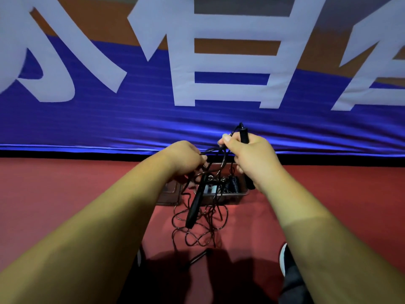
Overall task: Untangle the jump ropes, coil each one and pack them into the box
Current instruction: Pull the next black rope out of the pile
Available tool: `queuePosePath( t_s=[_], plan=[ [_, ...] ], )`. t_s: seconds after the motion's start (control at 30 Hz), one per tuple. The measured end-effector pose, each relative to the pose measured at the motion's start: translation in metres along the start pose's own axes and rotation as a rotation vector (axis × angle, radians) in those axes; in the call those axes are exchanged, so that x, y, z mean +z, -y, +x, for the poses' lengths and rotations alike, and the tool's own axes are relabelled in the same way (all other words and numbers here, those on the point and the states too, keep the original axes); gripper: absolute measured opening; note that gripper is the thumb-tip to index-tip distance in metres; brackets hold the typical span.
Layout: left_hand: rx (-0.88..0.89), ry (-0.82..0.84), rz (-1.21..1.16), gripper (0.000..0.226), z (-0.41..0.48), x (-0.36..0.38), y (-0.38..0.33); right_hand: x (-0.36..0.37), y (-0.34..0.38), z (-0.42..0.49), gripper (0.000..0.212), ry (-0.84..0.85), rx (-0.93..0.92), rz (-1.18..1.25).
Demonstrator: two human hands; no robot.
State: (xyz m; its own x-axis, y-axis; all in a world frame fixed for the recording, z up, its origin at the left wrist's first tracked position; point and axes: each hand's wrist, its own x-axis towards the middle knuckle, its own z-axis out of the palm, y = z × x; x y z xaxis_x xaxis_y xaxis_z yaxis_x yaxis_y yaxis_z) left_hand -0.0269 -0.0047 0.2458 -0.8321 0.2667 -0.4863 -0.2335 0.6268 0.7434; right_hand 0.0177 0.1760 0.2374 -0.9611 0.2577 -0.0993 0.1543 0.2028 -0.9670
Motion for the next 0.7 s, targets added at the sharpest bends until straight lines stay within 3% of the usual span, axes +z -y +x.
queuePosePath(
  t_s=[0.13,0.3,0.4,0.57,0.7],
  plan=[
    [-0.033,-0.074,0.195,0.027,-0.002,0.005,-0.002,0.000,0.003,-0.002,0.026,-0.033,-0.020,0.030],
    [-0.149,0.039,0.396,0.036,0.001,0.005,0.011,-0.005,0.013,0.000,0.023,-0.108,0.012,0.251],
    [-0.089,0.030,0.488,0.028,0.005,0.002,0.014,-0.006,0.020,-0.003,0.022,-0.056,0.067,0.432],
    [0.014,0.106,0.473,0.017,0.008,0.015,0.014,0.000,0.027,-0.011,0.021,0.016,0.150,0.527],
    [0.162,0.169,0.915,0.012,0.012,0.020,0.016,-0.004,0.034,-0.015,0.021,0.088,0.167,0.444]
  ],
)
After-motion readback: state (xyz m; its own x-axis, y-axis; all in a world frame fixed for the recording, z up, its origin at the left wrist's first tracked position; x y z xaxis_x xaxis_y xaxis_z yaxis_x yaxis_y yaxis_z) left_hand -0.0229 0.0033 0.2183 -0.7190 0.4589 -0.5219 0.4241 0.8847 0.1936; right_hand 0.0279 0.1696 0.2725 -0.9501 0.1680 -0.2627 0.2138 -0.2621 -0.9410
